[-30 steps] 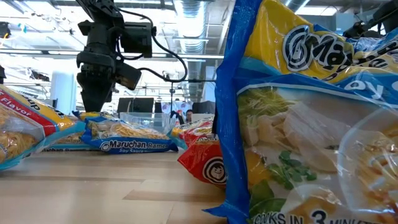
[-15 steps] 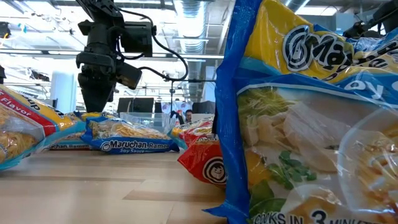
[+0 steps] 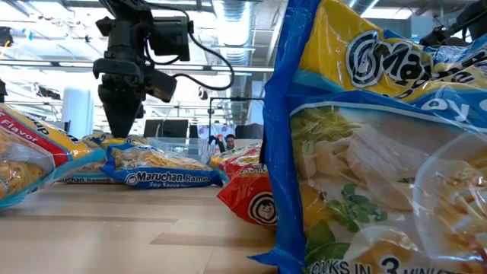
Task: Sort Maruchan noodles
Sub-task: Put the light blue bag into the transparent bin
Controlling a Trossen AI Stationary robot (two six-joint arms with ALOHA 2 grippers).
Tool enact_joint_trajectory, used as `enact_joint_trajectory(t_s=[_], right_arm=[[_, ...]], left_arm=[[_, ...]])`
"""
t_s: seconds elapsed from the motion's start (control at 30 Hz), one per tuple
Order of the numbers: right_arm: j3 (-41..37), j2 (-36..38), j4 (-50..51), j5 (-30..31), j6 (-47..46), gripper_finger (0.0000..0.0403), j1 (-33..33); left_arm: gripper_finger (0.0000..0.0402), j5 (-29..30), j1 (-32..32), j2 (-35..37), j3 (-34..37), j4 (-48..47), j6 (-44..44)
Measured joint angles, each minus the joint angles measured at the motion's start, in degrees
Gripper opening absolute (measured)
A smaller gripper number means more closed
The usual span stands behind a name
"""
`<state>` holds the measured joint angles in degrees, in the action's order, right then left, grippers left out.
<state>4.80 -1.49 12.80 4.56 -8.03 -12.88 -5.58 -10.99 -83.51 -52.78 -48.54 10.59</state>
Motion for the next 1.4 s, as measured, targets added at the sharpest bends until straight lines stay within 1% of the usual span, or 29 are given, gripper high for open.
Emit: enact_joint_trajectory(t_s=[0.47,0.7,0.9,1.2,1.4], right_arm=[[0.0,0.0,0.0,0.0,0.0,0.0179,0.0],[0.0,0.0,0.0,0.0,0.0,0.0179,0.0],[0.0,0.0,0.0,0.0,0.0,0.0179,0.0],[0.0,0.0,0.0,0.0,0.0,0.0179,0.0],[0.0,0.0,0.0,0.0,0.0,0.0179,0.0]], left_arm=[[0.0000,8.3,4.1,0.0,-3.2,-0.7,0.1],[0.0000,10.5,4.1,0.0,-5.7,-3.6,-0.1],[0.0000,10.6,4.1,0.0,-7.5,-6.4,-0.3],[0.0000,11.3,4.1,0.0,-13.6,-9.8,-1.8],[0.0000,15.5,3.6,0.0,-18.6,-11.7,-3.9]])
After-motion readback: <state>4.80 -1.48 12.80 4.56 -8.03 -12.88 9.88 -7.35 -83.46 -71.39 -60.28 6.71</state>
